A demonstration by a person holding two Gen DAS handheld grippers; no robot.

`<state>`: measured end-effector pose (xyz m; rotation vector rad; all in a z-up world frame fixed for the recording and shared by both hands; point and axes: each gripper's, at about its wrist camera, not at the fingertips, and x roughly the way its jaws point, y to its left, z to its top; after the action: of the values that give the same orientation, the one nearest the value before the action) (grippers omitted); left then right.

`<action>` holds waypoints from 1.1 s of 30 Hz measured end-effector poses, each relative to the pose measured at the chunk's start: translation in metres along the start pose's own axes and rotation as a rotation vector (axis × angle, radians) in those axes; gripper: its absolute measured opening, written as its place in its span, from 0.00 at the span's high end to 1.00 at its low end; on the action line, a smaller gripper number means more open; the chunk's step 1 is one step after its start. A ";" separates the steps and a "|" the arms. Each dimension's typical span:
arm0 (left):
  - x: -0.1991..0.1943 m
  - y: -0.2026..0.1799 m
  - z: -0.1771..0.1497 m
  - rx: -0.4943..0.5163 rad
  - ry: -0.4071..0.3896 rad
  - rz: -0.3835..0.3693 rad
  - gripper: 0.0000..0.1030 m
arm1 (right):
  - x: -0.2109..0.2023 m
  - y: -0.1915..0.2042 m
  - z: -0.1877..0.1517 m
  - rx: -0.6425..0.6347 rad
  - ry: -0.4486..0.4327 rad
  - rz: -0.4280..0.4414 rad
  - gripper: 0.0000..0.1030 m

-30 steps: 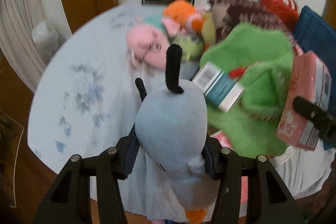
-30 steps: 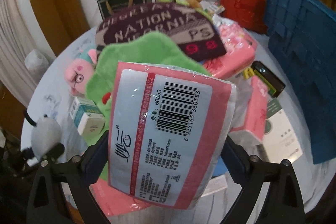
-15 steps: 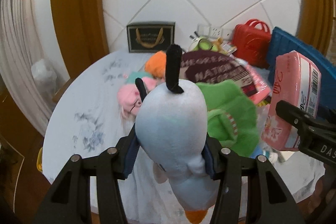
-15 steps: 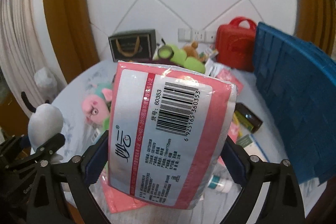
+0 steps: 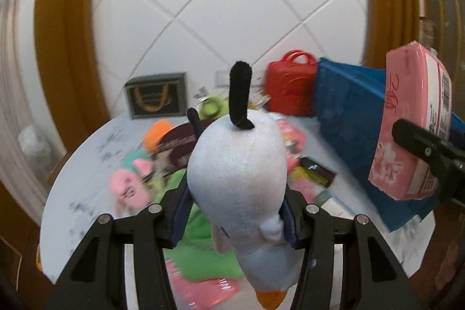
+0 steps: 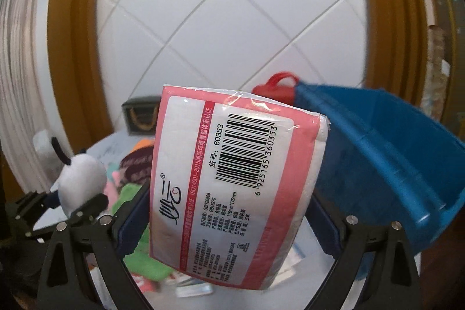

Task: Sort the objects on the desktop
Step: 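Lift and carry the snowman and tissue pack over the blue crate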

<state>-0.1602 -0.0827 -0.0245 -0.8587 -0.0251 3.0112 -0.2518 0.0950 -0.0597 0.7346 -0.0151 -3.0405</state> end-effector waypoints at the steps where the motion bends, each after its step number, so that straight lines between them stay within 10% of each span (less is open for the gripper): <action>1: 0.000 -0.013 0.005 0.007 -0.006 -0.008 0.50 | -0.006 -0.014 0.005 0.005 -0.018 -0.007 0.06; 16: 0.019 -0.300 0.110 0.129 -0.153 -0.175 0.50 | -0.047 -0.273 0.062 0.039 -0.135 -0.244 0.06; 25: 0.059 -0.450 0.110 0.209 -0.036 -0.210 0.50 | -0.032 -0.404 0.048 -0.053 -0.005 -0.369 0.06; 33: 0.072 -0.495 0.098 0.236 0.048 -0.181 0.50 | 0.006 -0.466 0.028 -0.123 0.105 -0.378 0.06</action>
<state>-0.2707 0.4124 0.0298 -0.8534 0.2344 2.7539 -0.2744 0.5612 -0.0435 0.9875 0.3478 -3.3038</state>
